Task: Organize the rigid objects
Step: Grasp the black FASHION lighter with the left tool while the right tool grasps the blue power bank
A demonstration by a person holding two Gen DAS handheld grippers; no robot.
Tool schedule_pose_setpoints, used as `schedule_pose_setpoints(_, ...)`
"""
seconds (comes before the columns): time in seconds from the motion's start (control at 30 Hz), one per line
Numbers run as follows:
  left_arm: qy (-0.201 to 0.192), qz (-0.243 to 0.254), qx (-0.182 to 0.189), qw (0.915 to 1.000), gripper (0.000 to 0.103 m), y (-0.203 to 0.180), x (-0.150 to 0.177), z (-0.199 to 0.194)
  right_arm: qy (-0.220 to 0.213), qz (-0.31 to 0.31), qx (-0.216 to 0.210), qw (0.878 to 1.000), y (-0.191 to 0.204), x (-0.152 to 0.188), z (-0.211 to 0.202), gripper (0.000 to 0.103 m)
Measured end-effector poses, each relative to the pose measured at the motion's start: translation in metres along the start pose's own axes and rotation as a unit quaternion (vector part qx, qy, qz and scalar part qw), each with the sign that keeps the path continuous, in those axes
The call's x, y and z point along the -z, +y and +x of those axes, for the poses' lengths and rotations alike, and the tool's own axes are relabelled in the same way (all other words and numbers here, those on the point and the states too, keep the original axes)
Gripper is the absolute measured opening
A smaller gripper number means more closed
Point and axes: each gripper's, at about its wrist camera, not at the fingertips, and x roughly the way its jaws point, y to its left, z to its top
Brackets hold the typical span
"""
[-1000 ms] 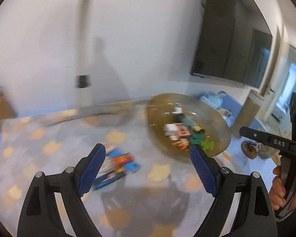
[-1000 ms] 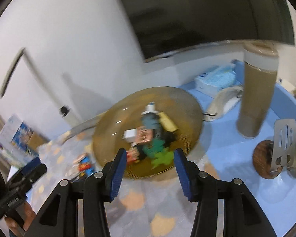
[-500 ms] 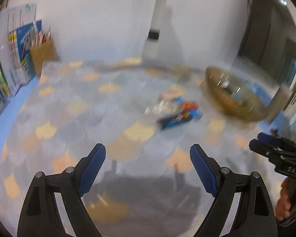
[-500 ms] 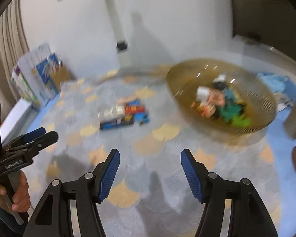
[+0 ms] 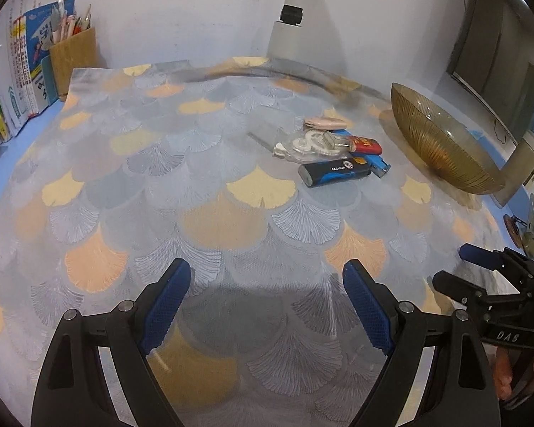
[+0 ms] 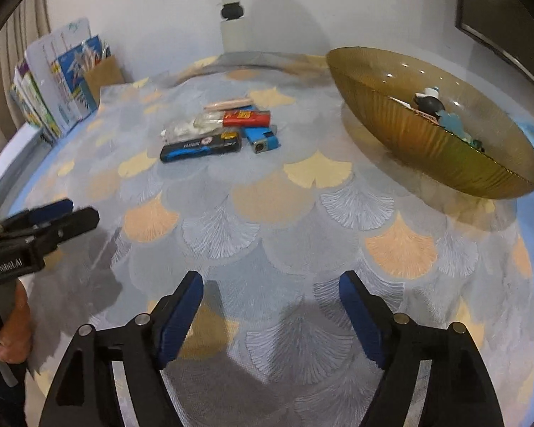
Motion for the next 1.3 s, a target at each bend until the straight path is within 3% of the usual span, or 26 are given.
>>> schedule_pose_setpoints(0.37,0.027,0.053,-0.045,0.9972,0.086,-0.018,0.006,0.011,0.004,0.000,0.014,1.000,0.001,-0.002,0.000,0.080)
schedule_pose_setpoints(0.5,0.038,0.079,-0.042,0.9952,0.086,-0.025,0.005,0.010,0.009,0.006,0.009,1.000,-0.001,-0.001,-0.004,0.080)
schedule_pose_setpoints(0.6,0.031,0.108,-0.034,0.9931,0.086,-0.030,-0.006,-0.001,0.017,0.026,-0.012,0.999,-0.005,-0.006,-0.017,0.072)
schedule_pose_setpoints(0.7,0.010,0.144,-0.034,0.9889,0.086,-0.039,-0.028,-0.010,-0.007,0.027,-0.038,0.999,-0.004,-0.026,-0.039,0.069)
schedule_pose_setpoints(0.8,0.008,0.162,-0.013,0.9866,0.086,-0.047,-0.052,-0.004,-0.028,0.000,-0.029,0.999,0.004,-0.055,-0.046,0.066)
schedule_pose_setpoints(0.87,0.016,0.167,0.006,0.9859,0.083,-0.049,-0.061,0.006,-0.027,-0.016,-0.016,0.999,0.010,-0.068,-0.035,0.061)
schedule_pose_setpoints(0.93,0.032,0.173,0.014,0.9844,0.077,-0.052,-0.067,0.023,-0.013,-0.028,-0.009,0.999,0.012,-0.079,-0.012,0.046)
schedule_pose_setpoints(0.97,0.038,0.177,0.013,0.9835,0.073,-0.053,-0.068,0.030,-0.007,-0.029,-0.009,1.000,0.012,-0.083,0.001,0.044)
schedule_pose_setpoints(1.07,0.057,0.176,0.022,0.9824,0.069,-0.052,-0.072,0.054,-0.026,-0.032,-0.010,0.999,0.006,-0.089,0.025,0.043)
schedule_pose_setpoints(1.2,0.070,0.163,0.050,0.9829,0.063,-0.049,-0.078,0.075,0.002,0.004,-0.021,1.000,-0.007,-0.100,0.060,0.043)
schedule_pose_setpoints(1.3,0.062,0.166,0.045,0.9831,0.055,-0.052,-0.081,0.081,0.000,-0.014,-0.008,1.000,-0.002,-0.109,0.070,0.043)
